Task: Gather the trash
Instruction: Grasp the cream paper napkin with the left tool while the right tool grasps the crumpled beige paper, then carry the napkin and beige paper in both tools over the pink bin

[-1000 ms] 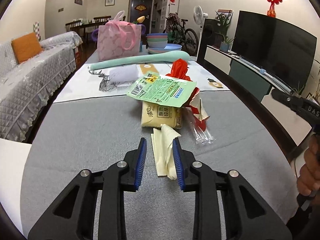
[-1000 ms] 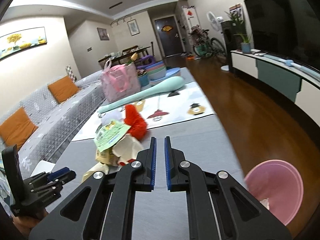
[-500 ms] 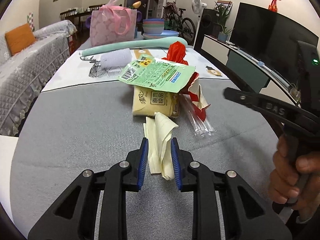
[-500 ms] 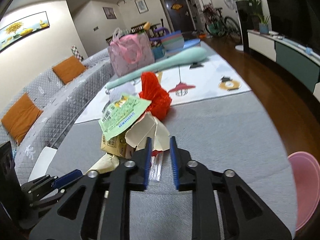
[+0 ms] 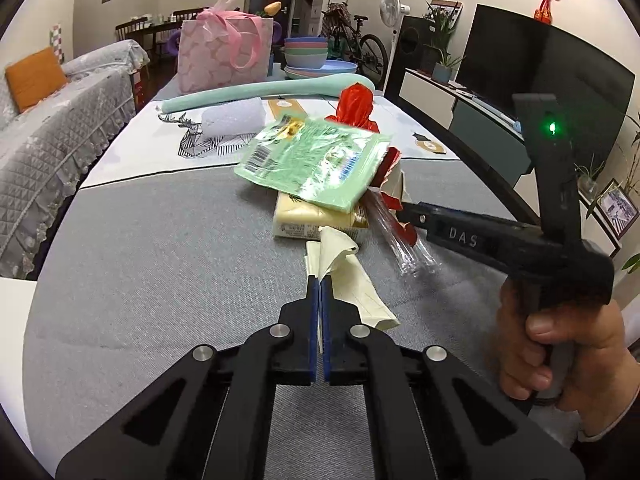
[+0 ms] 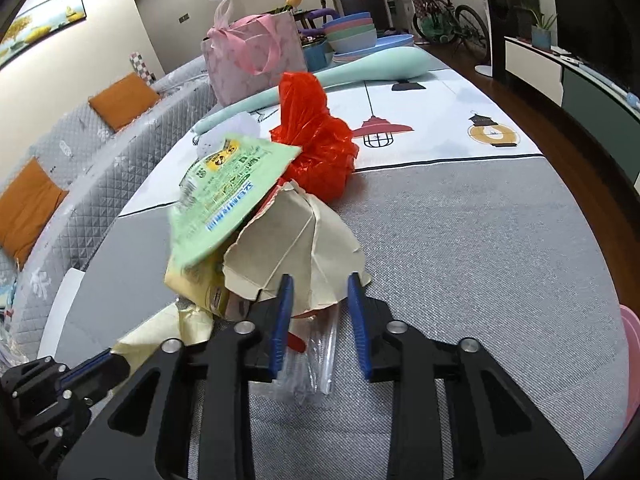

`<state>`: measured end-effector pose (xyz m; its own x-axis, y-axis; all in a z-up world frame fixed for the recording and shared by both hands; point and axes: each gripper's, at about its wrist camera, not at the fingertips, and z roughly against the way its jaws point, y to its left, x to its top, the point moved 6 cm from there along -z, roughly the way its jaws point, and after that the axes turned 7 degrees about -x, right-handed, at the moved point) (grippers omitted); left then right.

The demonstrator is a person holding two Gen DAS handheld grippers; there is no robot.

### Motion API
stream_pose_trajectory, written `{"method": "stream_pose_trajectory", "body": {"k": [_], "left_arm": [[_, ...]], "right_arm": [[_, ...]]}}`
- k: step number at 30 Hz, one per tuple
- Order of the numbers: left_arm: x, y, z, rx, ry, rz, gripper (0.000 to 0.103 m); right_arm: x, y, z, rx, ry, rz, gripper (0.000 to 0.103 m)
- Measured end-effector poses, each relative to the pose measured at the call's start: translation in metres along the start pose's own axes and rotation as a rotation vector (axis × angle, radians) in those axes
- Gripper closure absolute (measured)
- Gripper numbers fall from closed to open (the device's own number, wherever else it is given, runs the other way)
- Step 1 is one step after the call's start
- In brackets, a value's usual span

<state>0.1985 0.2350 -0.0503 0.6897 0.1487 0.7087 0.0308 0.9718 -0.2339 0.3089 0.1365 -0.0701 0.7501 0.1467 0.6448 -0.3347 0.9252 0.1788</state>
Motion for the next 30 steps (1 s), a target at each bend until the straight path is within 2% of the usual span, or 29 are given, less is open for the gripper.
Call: {"method": "stream_pose_trajectory", "body": {"k": [1,6,8,30], "left_arm": [[0.000,0.000,0.001,-0.003,-0.002,0.001,0.102],[0.002,-0.004,0.003,-0.002,-0.013,-0.018,0.102],[0.004,-0.006,0.005,0.001,-0.022,-0.025,0.102],[0.013,-0.027,0.022,0.036,-0.100,-0.080,0.102]], "right_arm": [[-0.001,0.001,0.000,-0.006,0.000,0.005,0.089],[-0.003,0.001,0.010,-0.008,-0.020,0.018,0.091],[-0.004,-0.003,0.017,-0.013,-0.033,0.017,0.099],[-0.005,-0.038,0.103,0.022,-0.181,0.012,0.103]]}}
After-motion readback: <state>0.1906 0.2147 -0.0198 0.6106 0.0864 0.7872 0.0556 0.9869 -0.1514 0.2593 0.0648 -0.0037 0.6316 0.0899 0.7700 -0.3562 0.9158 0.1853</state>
